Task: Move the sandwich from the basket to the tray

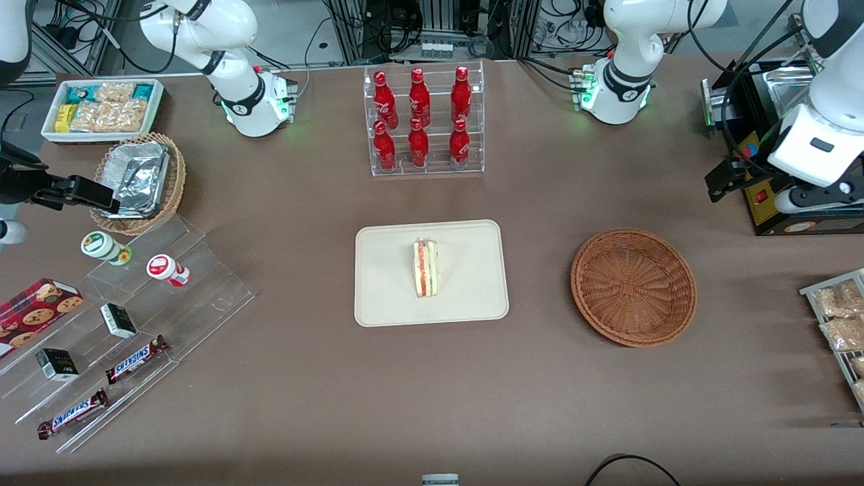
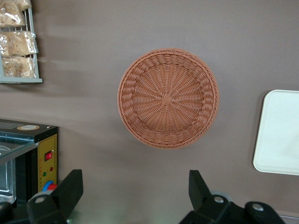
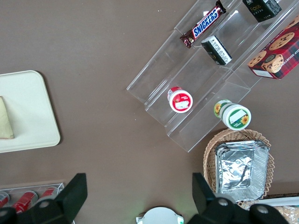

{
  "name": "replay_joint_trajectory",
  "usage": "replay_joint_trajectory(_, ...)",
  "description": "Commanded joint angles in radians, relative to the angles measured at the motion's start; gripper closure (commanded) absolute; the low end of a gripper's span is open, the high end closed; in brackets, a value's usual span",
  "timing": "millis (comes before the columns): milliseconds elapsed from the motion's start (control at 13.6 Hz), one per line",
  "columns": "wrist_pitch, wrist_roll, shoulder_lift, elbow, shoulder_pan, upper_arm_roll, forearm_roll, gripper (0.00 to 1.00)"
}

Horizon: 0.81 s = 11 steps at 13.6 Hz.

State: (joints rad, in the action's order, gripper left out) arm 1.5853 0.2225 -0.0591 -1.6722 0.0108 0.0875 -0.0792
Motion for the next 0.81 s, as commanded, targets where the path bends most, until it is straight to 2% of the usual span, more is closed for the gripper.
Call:
replay_joint_trajectory(0, 0.008, -0.02, 0.014, 0.018, 0.005, -0.028, 0.018, 0.0)
replay_joint_trajectory(148, 0.008, -0.063, 0.042, 0.046, 0.005, -0.032, 0.021, 0.0)
replay_joint_trajectory(295, 0.021, -0.095, 0.054, 0.048, 0.005, -0.032, 0.056, 0.0)
replay_joint_trajectory(738, 0.041, -0.1, 0.082, 0.086, 0.005, -0.026, 0.056, 0.0)
